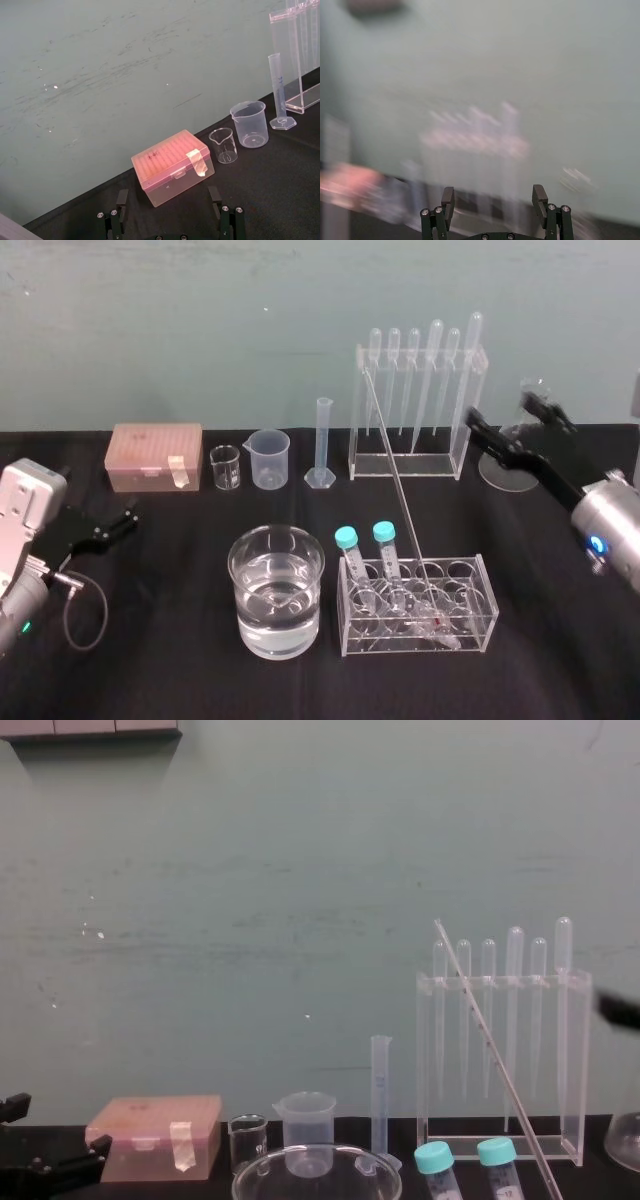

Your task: Hold the thermometer with one hand and immerse one end into the beaker, then reinsert it into the test tube rack.

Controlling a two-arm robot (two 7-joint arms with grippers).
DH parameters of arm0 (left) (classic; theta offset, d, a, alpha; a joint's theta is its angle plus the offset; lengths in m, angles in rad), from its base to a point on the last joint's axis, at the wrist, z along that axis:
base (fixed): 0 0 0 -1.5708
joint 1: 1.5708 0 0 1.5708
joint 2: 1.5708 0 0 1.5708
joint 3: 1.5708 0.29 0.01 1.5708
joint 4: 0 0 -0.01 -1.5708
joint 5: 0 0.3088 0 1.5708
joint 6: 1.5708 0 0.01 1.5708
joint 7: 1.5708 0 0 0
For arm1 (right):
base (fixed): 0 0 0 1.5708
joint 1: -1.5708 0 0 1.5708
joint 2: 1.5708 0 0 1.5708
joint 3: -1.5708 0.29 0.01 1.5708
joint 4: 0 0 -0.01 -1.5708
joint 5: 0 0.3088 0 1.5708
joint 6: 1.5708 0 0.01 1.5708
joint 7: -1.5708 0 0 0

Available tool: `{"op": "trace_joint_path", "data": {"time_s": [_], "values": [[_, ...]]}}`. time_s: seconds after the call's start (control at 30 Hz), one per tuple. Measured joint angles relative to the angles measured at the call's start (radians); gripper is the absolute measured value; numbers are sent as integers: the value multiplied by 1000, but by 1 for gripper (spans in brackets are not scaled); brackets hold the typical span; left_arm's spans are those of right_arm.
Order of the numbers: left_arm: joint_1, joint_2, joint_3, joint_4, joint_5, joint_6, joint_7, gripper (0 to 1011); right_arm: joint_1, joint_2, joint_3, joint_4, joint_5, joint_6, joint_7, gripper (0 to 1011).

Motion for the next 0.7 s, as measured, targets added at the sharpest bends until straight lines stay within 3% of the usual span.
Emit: {"op": "trace_joint_path", "data": {"time_s": [0.03,0.1,0.23,0.33,0.7], "values": [[0,0,0,0,0,0,0,1008,0,0,0,0,0,0,0,1002],[0,0,0,0,0,0,0,1008,-8,5,-19,34,-101,61,-108,1003],[0,0,0,0,0,0,0,1008,-12,9,-48,67,-164,123,-146,1003],[0,0,0,0,0,0,0,1008,-15,8,-60,80,-186,147,-152,1003],[0,0,0,0,0,0,0,1008,-14,8,-54,76,-182,139,-155,1003]]}}
